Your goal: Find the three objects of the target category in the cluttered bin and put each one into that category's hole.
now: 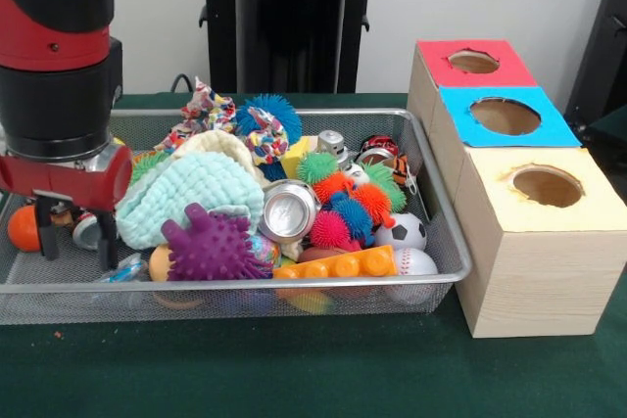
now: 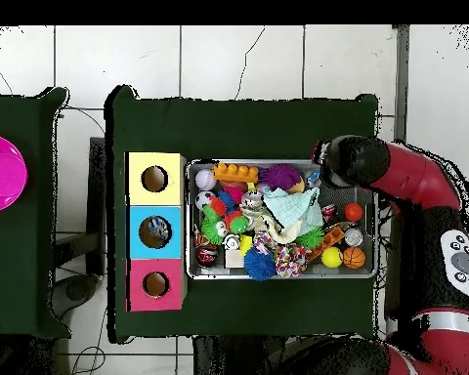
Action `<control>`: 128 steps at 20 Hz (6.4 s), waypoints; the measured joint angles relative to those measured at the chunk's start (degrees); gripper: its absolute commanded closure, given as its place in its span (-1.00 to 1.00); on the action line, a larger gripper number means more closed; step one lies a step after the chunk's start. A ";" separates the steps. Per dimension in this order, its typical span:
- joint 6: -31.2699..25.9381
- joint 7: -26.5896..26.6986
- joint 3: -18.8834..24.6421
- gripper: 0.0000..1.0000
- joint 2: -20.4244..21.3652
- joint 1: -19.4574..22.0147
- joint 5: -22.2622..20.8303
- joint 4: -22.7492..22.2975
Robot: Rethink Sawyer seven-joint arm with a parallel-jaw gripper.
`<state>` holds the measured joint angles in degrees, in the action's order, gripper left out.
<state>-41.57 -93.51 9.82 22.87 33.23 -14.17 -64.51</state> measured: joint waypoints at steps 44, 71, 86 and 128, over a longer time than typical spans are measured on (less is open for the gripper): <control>-9.38 0.00 -0.81 -1.00 -3.22 -3.84 0.48 2.51; -3.24 0.00 -2.44 -1.00 -3.85 -3.74 -2.36 2.50; -7.00 0.00 -2.99 -1.00 -4.99 -3.90 -2.39 3.42; -1.79 0.00 -5.09 -1.00 -7.81 -4.09 -11.76 4.48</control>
<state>-43.36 -93.51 4.73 15.06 29.13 -25.94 -60.03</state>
